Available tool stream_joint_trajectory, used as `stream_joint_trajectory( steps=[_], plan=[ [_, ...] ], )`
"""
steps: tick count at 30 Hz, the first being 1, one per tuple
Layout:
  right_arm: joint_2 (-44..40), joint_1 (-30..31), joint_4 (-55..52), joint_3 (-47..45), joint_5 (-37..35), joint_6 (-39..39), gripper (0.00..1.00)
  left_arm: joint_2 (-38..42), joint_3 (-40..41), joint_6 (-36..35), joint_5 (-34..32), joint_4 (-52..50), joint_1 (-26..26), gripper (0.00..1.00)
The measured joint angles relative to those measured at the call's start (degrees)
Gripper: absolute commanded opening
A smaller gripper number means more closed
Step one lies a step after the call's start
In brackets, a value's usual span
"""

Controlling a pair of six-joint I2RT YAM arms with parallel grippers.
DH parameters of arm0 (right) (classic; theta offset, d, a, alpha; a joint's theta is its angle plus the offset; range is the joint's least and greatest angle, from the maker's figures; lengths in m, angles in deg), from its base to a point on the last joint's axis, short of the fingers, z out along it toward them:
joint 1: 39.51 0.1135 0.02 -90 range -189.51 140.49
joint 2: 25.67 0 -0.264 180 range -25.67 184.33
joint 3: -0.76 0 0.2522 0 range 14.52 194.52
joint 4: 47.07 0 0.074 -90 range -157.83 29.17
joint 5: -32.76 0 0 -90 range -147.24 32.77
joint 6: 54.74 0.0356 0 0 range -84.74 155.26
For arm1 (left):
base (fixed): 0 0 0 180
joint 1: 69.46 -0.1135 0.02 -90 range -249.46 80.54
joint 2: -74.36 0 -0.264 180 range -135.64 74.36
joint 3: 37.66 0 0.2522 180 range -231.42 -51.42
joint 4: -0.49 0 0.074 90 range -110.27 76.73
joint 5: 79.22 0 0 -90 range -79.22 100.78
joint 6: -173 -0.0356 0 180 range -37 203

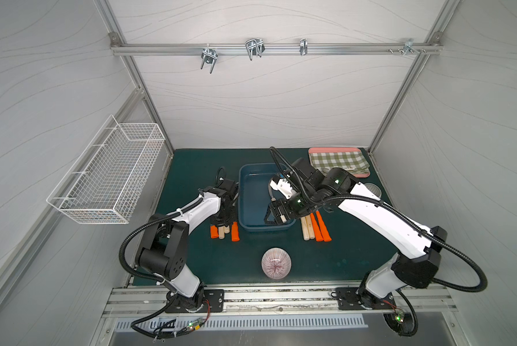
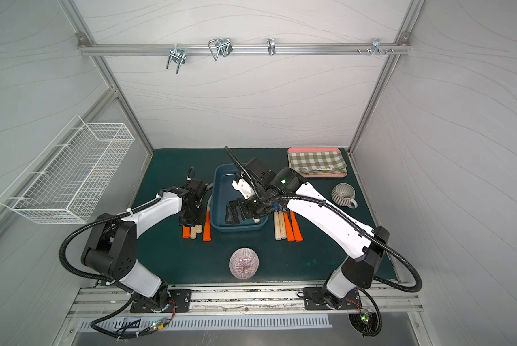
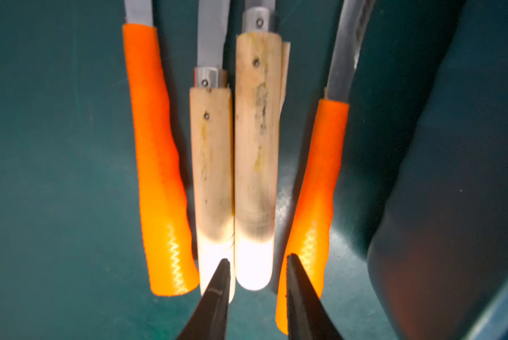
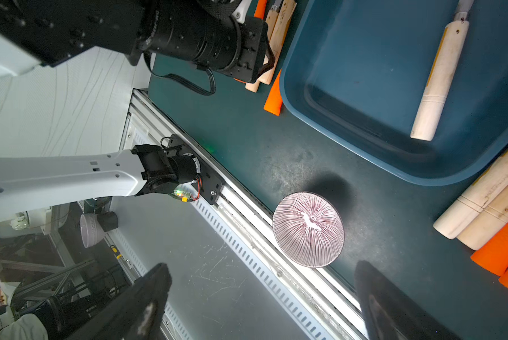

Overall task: Put small sickles into storage boxes
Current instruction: Pick up the sickle at the center of the board.

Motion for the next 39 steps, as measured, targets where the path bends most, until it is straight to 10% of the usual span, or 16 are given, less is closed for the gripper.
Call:
stream_joint_trajectory(
  steps=[28,39],
  plan=[
    [0.55,0.0,0.31,-1.73,1.36,-0.85,0.99,-9.4,-3.52,-0.83,-0.22,3.65,-0.57,0.37],
    [0.55,0.0,0.39,-1.88,1.4,-0.81,0.99,-10.69,-4.98,-1.38,0.81,3.13,-0.59,0.11]
  ],
)
